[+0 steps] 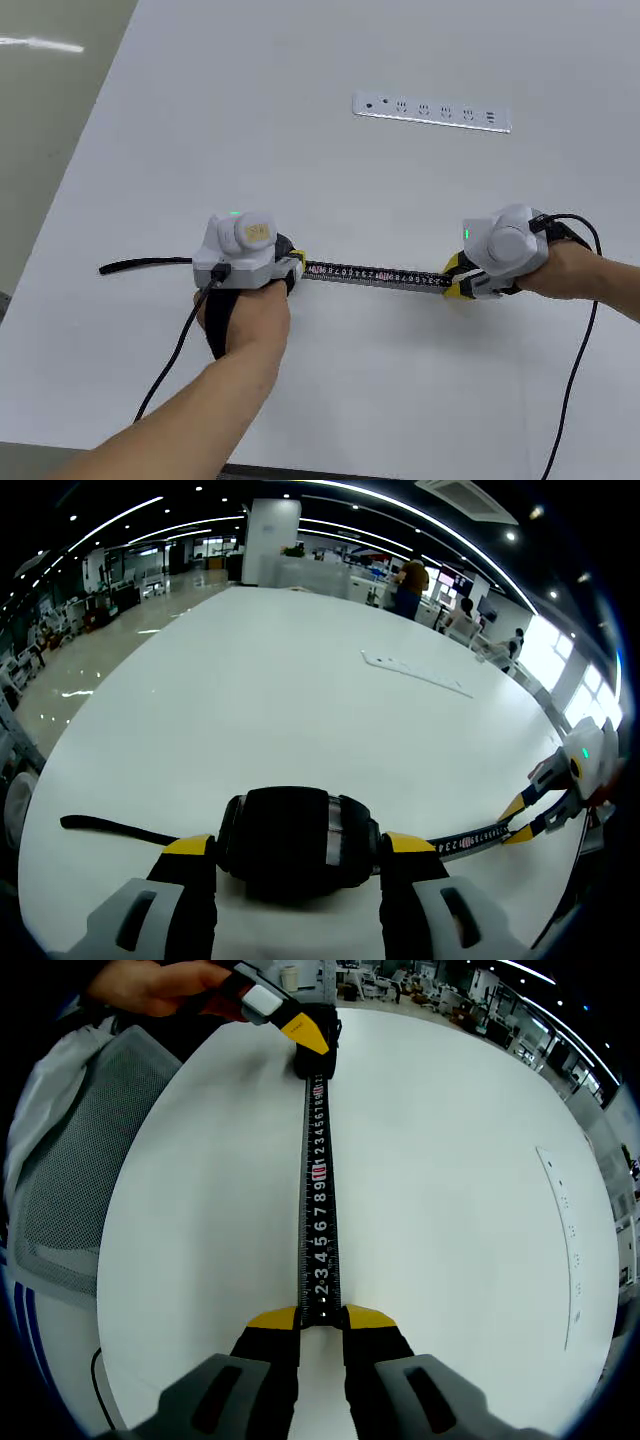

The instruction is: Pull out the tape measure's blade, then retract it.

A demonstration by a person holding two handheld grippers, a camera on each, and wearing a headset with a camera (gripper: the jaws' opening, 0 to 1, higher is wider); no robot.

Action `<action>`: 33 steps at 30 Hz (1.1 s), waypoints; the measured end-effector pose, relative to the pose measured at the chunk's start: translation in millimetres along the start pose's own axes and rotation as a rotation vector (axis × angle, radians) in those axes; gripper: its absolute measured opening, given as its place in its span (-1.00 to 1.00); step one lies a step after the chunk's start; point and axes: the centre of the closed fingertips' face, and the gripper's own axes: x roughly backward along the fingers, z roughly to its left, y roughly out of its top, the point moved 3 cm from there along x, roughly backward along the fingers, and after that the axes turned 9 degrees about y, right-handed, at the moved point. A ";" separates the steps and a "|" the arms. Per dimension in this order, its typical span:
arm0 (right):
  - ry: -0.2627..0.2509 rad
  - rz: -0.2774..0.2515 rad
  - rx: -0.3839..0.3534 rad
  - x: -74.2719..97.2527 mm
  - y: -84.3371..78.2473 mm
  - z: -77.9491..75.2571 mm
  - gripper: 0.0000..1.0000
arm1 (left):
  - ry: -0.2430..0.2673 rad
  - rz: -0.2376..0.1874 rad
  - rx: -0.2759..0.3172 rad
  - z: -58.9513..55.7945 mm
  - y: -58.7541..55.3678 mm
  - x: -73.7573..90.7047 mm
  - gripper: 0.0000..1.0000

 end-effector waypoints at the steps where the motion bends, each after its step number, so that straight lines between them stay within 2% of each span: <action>1: 0.000 0.000 0.001 0.0 0.0 -0.1 -0.67 | -0.001 0.000 0.000 -0.3 0.0 0.0 0.26; 2: -0.001 -0.005 0.011 0.5 0.7 1.0 -0.67 | -0.006 -0.006 0.001 -3.1 -0.1 0.2 0.25; 14: -0.004 -0.011 0.018 0.4 0.6 1.6 -0.70 | -0.015 -0.006 -0.004 -2.7 -0.6 -1.0 0.23; 20: -0.014 -0.007 0.018 0.3 0.1 1.5 -0.70 | -0.016 -0.021 -0.003 -2.8 -0.8 -0.3 0.21; 24: -0.020 -0.010 0.006 0.2 -0.4 0.9 -0.71 | -0.018 -0.013 -0.014 -2.8 -0.6 -0.1 0.19; 33: -0.060 -0.024 0.021 -3.1 11.0 0.2 -0.72 | -0.019 -0.012 -0.014 -2.7 -0.5 0.0 0.19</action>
